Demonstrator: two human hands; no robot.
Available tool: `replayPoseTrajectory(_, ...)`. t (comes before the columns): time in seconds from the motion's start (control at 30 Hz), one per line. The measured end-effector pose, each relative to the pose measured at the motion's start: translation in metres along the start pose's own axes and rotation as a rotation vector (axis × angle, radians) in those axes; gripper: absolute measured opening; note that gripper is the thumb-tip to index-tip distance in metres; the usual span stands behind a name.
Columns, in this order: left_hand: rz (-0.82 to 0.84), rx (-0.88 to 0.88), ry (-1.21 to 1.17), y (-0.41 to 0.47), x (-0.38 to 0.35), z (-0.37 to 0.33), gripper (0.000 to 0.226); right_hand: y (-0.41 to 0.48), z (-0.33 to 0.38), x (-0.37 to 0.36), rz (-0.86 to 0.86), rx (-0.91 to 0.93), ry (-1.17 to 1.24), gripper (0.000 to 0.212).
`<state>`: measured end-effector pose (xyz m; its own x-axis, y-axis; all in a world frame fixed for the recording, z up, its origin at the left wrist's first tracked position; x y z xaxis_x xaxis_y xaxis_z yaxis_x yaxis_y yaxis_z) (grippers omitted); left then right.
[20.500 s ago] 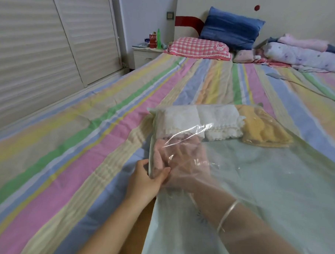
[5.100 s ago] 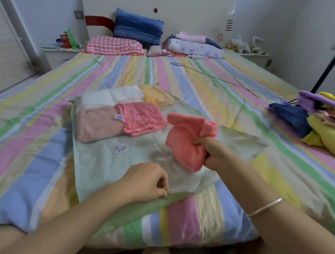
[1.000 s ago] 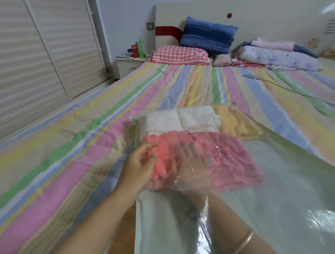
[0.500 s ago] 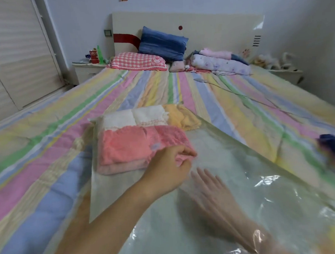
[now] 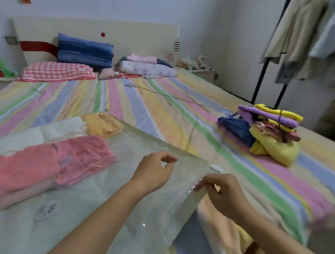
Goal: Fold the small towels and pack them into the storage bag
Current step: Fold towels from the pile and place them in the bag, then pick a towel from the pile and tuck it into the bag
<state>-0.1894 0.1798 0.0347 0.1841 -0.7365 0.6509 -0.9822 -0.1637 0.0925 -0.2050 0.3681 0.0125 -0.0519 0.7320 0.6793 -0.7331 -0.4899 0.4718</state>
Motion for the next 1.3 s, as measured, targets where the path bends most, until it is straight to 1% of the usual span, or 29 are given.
replayPoseTrajectory(0.1,0.035,0.0,-0.003,0.019,-0.025,-0.014,0.021,-0.007,-0.024,0.036,-0.189,-0.106,-0.024,0.039)
replayPoseTrajectory(0.17,0.073,0.002,-0.015,0.03,-0.043,-0.021,0.021,-0.005,-0.047,0.06,-0.293,-0.142,-0.133,0.039)
replayPoseTrajectory(0.2,0.096,0.005,-0.024,0.035,-0.052,-0.024,0.021,-0.001,-0.059,0.069,-0.31,-0.172,-0.188,0.036)
replayPoseTrajectory(0.27,0.134,0.008,-0.035,0.043,-0.069,-0.028,0.021,0.009,-0.089,0.081,-0.237,-0.23,-0.327,0.035)
replayPoseTrajectory(0.33,0.16,0.007,-0.05,0.052,-0.084,-0.031,0.021,0.023,-0.117,0.094,-0.144,-0.23,-0.456,0.046)
replayPoseTrajectory(0.47,0.171,0.003,-0.046,0.074,-0.104,-0.035,0.022,0.064,-0.16,0.125,-0.194,-0.133,-0.747,0.057)
replayPoseTrajectory(0.5,0.17,0.001,-0.041,0.08,-0.107,-0.036,0.022,0.075,-0.167,0.13,-0.183,-0.119,-0.8,0.066)
replayPoseTrajectory(0.57,0.169,0.019,-0.064,0.091,-0.115,-0.037,0.023,0.096,-0.182,0.136,-0.089,-0.111,-0.897,0.094)
replayPoseTrajectory(0.63,0.156,0.053,-0.107,0.104,-0.125,-0.038,0.022,0.113,-0.197,0.145,-0.013,-0.152,-0.999,0.114)
replayPoseTrajectory(0.7,0.165,0.119,-0.215,0.122,-0.142,-0.039,0.018,0.128,-0.217,0.154,0.043,-0.261,-1.073,0.128)
replayPoseTrajectory(0.77,0.201,0.229,-0.381,0.145,-0.165,-0.043,0.022,0.133,-0.237,0.156,0.182,-0.378,-1.123,0.132)
replayPoseTrajectory(0.83,0.244,0.339,-0.52,0.169,-0.193,-0.052,0.035,0.129,-0.25,0.156,0.346,-0.411,-1.21,0.13)
replayPoseTrajectory(0.9,0.268,0.386,-0.583,0.194,-0.221,-0.062,0.053,0.117,-0.254,0.156,0.476,-0.434,-1.3,0.124)
replayPoseTrajectory(0.97,0.281,0.343,-0.663,0.219,-0.244,-0.076,0.078,0.108,-0.259,0.151,0.589,-0.403,-1.428,0.116)
replayPoseTrajectory(1.0,0.286,0.3,-0.68,0.23,-0.253,-0.082,0.093,0.107,-0.264,0.147,0.591,-0.365,-1.471,0.108)
replayPoseTrajectory(1.03,0.297,0.257,-0.658,0.24,-0.26,-0.089,0.106,0.108,-0.269,0.144,0.561,-0.327,-1.487,0.098)
replayPoseTrajectory(1.07,0.308,0.212,-0.627,0.248,-0.268,-0.094,0.113,0.109,-0.276,0.142,0.511,-0.303,-1.475,0.092)
replayPoseTrajectory(1.13,0.355,0.157,-0.583,0.261,-0.285,-0.105,0.114,0.115,-0.287,0.141,0.394,-0.262,-1.378,0.085)
replayPoseTrajectory(1.17,0.387,0.147,-0.599,0.265,-0.292,-0.11,0.113,0.117,-0.289,0.141,0.321,-0.21,-1.332,0.078)
replayPoseTrajectory(1.2,0.401,0.146,-0.635,0.271,-0.3,-0.112,0.115,0.118,-0.289,0.142,0.213,-0.141,-1.293,0.069)
replayPoseTrajectory(1.23,0.392,0.158,-0.671,0.274,-0.306,-0.111,0.112,0.117,-0.289,0.144,0.109,-0.094,-1.244,0.06)
replayPoseTrajectory(1.3,0.362,0.18,-0.722,0.278,-0.31,-0.107,0.098,0.114,-0.288,0.147,-0.006,-0.061,-1.158,0.055)
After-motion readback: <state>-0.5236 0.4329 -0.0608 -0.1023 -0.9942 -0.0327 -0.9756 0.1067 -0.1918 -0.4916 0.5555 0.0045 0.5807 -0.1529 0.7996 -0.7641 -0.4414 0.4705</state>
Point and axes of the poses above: each hand's wrist, its own y-axis towards the middle knuckle, its own x-axis out of the back of the hand, z = x × y, the point moved 6 cm from there along y, towards the middle knuckle, and after that the axes turned 3 degrees about x, right-handed, at the moved point
